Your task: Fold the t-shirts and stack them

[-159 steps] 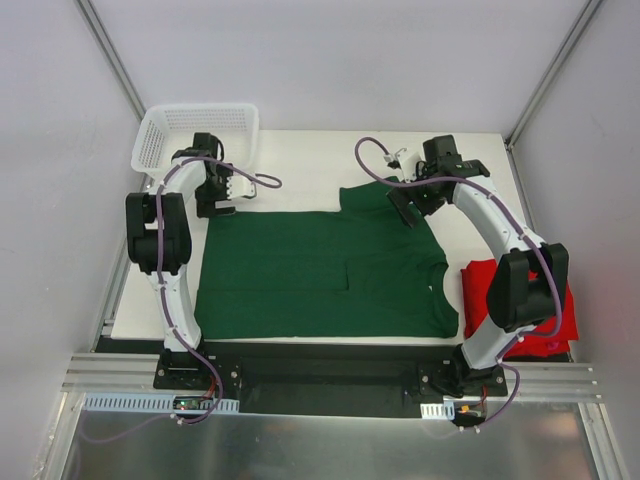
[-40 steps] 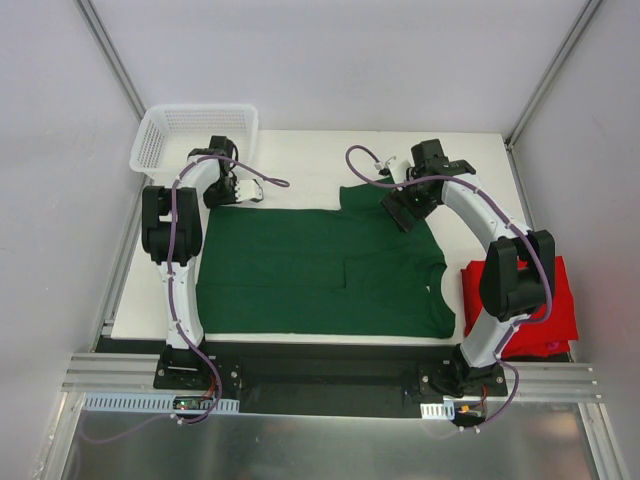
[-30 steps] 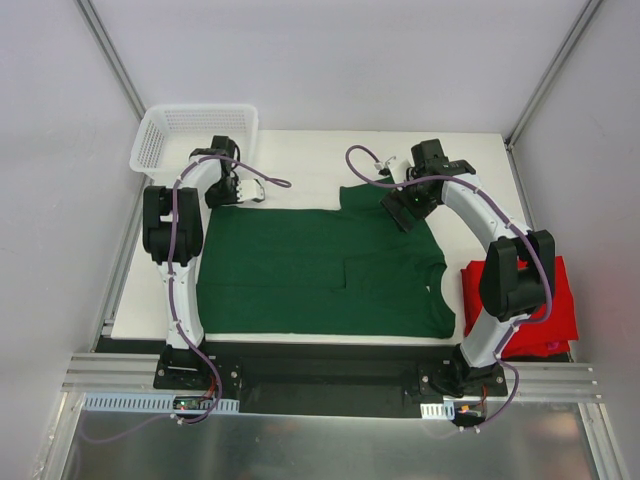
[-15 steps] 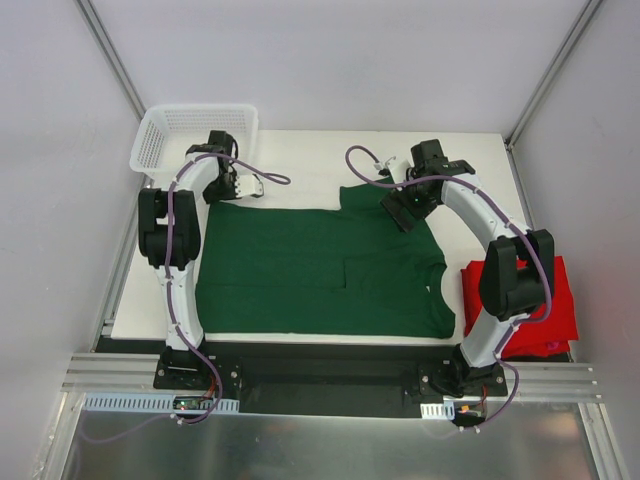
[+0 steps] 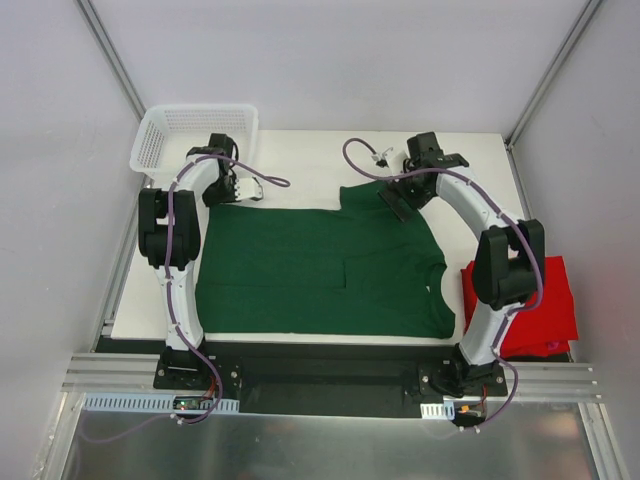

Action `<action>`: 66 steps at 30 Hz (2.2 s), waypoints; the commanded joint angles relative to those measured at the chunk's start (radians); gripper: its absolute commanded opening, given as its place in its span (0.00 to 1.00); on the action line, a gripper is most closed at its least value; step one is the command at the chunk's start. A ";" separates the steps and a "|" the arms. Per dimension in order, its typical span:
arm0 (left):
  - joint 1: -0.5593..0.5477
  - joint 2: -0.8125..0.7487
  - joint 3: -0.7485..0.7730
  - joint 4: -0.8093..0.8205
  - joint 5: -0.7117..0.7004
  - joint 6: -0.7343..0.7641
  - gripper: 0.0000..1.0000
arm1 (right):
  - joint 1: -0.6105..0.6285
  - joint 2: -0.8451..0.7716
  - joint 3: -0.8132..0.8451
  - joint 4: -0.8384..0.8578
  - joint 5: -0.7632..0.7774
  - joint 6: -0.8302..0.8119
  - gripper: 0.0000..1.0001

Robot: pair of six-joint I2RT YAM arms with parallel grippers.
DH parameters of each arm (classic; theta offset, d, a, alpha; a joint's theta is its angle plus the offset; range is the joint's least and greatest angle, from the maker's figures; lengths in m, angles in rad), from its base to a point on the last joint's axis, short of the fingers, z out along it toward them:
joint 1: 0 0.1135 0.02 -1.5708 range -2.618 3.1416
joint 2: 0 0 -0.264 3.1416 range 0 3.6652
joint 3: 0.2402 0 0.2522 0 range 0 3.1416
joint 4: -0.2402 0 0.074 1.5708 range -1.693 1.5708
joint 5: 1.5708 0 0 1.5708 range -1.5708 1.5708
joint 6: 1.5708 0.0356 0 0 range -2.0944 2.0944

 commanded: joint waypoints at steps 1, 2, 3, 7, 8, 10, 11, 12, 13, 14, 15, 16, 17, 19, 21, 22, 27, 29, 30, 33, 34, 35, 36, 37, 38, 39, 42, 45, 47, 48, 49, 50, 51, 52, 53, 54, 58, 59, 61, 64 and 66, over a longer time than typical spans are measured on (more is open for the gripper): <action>-0.010 -0.070 -0.029 -0.032 -0.020 0.002 0.00 | -0.014 0.102 0.184 0.046 0.013 -0.011 0.96; -0.010 -0.076 -0.036 -0.032 -0.020 -0.001 0.00 | -0.020 0.154 0.219 0.045 0.014 -0.014 0.96; -0.010 -0.077 -0.039 -0.034 -0.019 -0.002 0.00 | -0.021 0.185 0.248 0.045 0.013 -0.015 0.96; -0.010 -0.090 -0.056 -0.036 -0.014 -0.016 0.00 | -0.029 0.304 0.382 0.069 0.005 -0.020 0.96; -0.010 -0.096 -0.065 -0.034 -0.016 -0.016 0.00 | -0.029 0.329 0.414 0.078 0.011 -0.020 0.96; -0.010 -0.099 -0.070 -0.034 -0.020 -0.019 0.00 | -0.030 0.374 0.430 0.112 0.028 -0.032 0.96; -0.010 -0.100 -0.070 -0.034 -0.022 -0.019 0.00 | -0.029 0.381 0.427 0.132 0.036 -0.035 0.97; -0.010 -0.100 -0.070 -0.034 -0.022 -0.021 0.00 | -0.030 0.401 0.427 0.164 0.039 -0.035 0.97; -0.012 -0.100 -0.072 -0.034 -0.022 -0.022 0.00 | -0.031 0.410 0.427 0.178 0.048 -0.037 0.98; -0.010 -0.103 -0.072 -0.034 -0.022 -0.024 0.00 | -0.031 0.420 0.427 0.201 0.075 -0.041 0.99; -0.010 -0.103 -0.070 -0.036 -0.020 -0.022 0.00 | -0.031 0.438 0.424 0.216 0.097 -0.040 0.99; -0.012 -0.103 -0.072 -0.037 -0.022 -0.022 0.00 | -0.031 0.443 0.419 0.231 0.108 -0.041 0.99; -0.012 -0.105 -0.073 -0.036 -0.023 -0.022 0.00 | -0.032 0.450 0.417 0.256 0.115 -0.041 0.97; -0.012 -0.106 -0.070 -0.037 -0.025 -0.022 0.00 | -0.032 0.467 0.419 0.271 0.125 -0.043 0.95; -0.012 -0.108 -0.072 -0.039 -0.023 -0.022 0.00 | -0.032 0.476 0.420 0.299 0.132 -0.044 0.92; -0.012 -0.110 -0.072 -0.039 -0.023 -0.022 0.00 | -0.032 0.486 0.428 0.304 0.135 -0.046 0.91; -0.012 -0.111 -0.073 -0.042 -0.023 -0.027 0.00 | -0.037 0.524 0.489 0.311 0.119 -0.037 0.83; -0.012 -0.110 -0.075 -0.043 -0.022 -0.033 0.00 | -0.035 0.550 0.525 0.301 0.114 -0.027 0.78; -0.012 -0.111 -0.078 -0.043 -0.022 -0.032 0.00 | -0.038 0.558 0.541 0.293 0.105 -0.021 0.76; -0.012 -0.111 -0.078 -0.048 -0.025 -0.033 0.00 | -0.038 0.582 0.581 0.272 0.083 0.002 0.72; -0.012 -0.110 -0.081 -0.048 -0.025 -0.033 0.00 | -0.038 0.585 0.586 0.270 0.080 0.006 0.70; -0.012 -0.111 -0.079 -0.048 -0.026 -0.032 0.00 | -0.038 0.587 0.588 0.270 0.080 0.006 0.66; -0.012 -0.111 -0.078 -0.049 -0.026 -0.032 0.00 | -0.040 0.593 0.591 0.270 0.083 0.006 0.64; -0.012 -0.111 -0.078 -0.048 -0.026 -0.030 0.00 | -0.041 0.598 0.592 0.270 0.085 0.008 0.63; -0.012 -0.113 -0.076 -0.048 -0.026 -0.030 0.00 | -0.041 0.601 0.594 0.262 0.083 0.008 0.63; -0.012 -0.111 -0.075 -0.049 -0.026 -0.032 0.00 | -0.043 0.601 0.592 0.261 0.080 0.009 0.63; -0.012 -0.108 -0.072 -0.051 -0.026 -0.032 0.00 | -0.047 0.613 0.594 0.245 0.072 0.009 0.63; -0.012 -0.102 -0.067 -0.051 -0.026 -0.036 0.00 | -0.050 0.625 0.600 0.226 0.066 0.009 0.63; -0.012 -0.100 -0.070 -0.051 -0.025 -0.036 0.00 | -0.055 0.624 0.603 0.216 0.056 0.011 0.62; -0.012 -0.099 -0.067 -0.051 -0.025 -0.038 0.00 | -0.057 0.624 0.606 0.210 0.054 0.012 0.61; -0.012 -0.097 -0.069 -0.052 -0.026 -0.039 0.00 | -0.058 0.627 0.617 0.204 0.042 0.011 0.60; -0.012 -0.096 -0.067 -0.051 -0.026 -0.039 0.00 | -0.057 0.633 0.623 0.192 0.019 0.009 0.56; -0.012 -0.096 -0.067 -0.051 -0.026 -0.041 0.00 | -0.057 0.636 0.632 0.184 0.014 0.008 0.54; -0.012 -0.097 -0.067 -0.052 -0.026 -0.041 0.00 | -0.058 0.642 0.640 0.177 0.011 0.006 0.51; -0.012 -0.096 -0.066 -0.052 -0.026 -0.039 0.00 | -0.058 0.647 0.653 0.161 0.007 0.002 0.45; -0.013 -0.096 -0.066 -0.052 -0.028 -0.041 0.00 | -0.058 0.650 0.658 0.157 -0.007 -0.003 0.42; -0.015 -0.097 -0.066 -0.051 -0.028 -0.042 0.00 | -0.055 0.662 0.677 0.129 -0.020 -0.035 0.23; -0.015 -0.096 -0.066 -0.052 -0.028 -0.042 0.00 | -0.054 0.664 0.681 0.117 -0.023 -0.040 0.19; -0.015 -0.094 -0.064 -0.052 -0.028 -0.042 0.00 | -0.052 0.671 0.690 0.104 -0.032 -0.052 0.18; -0.019 -0.093 -0.062 -0.052 -0.026 -0.044 0.00 | -0.049 0.679 0.701 0.075 -0.050 -0.083 0.15; -0.019 -0.090 -0.062 -0.052 -0.026 -0.047 0.00 | -0.046 0.682 0.703 0.064 -0.053 -0.098 0.15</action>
